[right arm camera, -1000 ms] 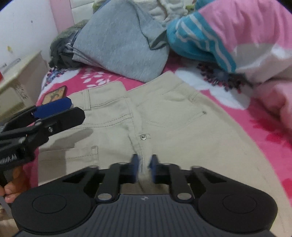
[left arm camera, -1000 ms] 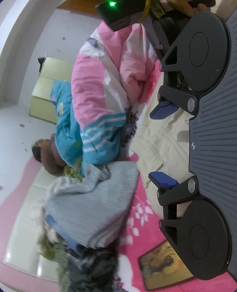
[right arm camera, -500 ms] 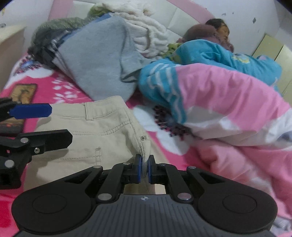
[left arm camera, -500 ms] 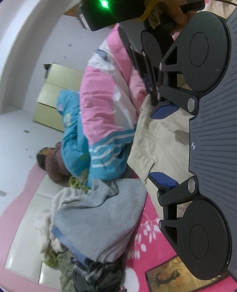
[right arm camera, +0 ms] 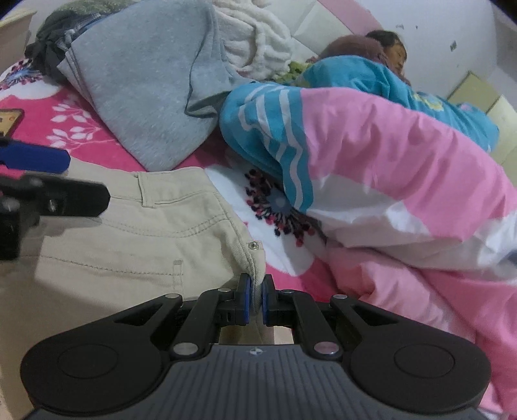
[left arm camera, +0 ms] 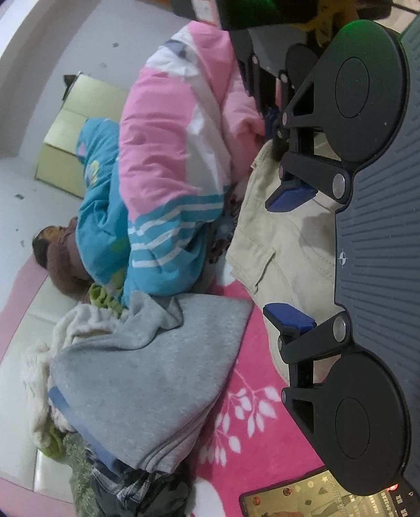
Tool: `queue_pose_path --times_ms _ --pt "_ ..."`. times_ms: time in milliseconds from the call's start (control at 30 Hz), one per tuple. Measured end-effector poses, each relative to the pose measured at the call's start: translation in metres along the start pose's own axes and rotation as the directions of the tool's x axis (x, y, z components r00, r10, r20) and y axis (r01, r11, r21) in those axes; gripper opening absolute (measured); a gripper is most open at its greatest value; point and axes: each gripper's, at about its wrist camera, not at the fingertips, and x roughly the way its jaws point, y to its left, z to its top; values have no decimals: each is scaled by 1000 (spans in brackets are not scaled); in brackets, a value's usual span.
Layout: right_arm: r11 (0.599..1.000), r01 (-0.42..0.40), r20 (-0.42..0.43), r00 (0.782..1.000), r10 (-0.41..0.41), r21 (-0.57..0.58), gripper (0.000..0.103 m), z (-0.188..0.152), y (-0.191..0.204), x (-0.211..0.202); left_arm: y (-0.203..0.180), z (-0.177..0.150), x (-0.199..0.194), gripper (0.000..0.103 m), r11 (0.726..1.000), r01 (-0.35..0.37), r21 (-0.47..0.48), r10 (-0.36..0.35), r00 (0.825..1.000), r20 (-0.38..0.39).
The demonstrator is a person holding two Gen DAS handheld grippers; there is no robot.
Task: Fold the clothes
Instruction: 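Hold the trouser waistband with the right tool while the left tool hovers open, then release the waistband with the right tool and pull back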
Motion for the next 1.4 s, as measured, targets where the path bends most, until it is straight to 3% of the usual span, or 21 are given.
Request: queue_pose_path --times_ms 267,533,667,833,967,1067,1133,1267,1400 --pt "998 -3 5 1000 3 -59 7 0 4 18 -16 -6 2 62 996 -27 81 27 1000 0" --pt "998 -44 -10 999 44 -32 7 -10 7 42 -26 -19 8 62 981 -55 186 61 998 -29" --pt "999 -48 -5 999 48 -18 7 -11 7 44 -23 -20 10 62 982 -57 179 68 996 -56" --pt "998 -56 1 998 56 8 7 -14 6 47 -19 -13 7 63 986 -65 150 61 998 30" --pt "997 -66 8 998 66 35 7 -15 3 48 -17 -9 30 67 983 -51 177 57 998 -24" --pt "994 -88 15 996 88 68 8 -17 -4 48 -4 -7 51 65 994 -50 101 62 990 -123" --pt "990 -104 28 994 101 98 10 -18 -12 45 -5 -8 54 65 990 -76 118 90 989 -121" --pt "979 -120 99 990 105 167 28 -22 -40 21 -11 -11 57 65 978 -127 165 146 983 -112" --pt "950 -117 173 983 68 289 28 -41 -83 -19 -14 -11 60 65 971 -152 182 174 978 -114"
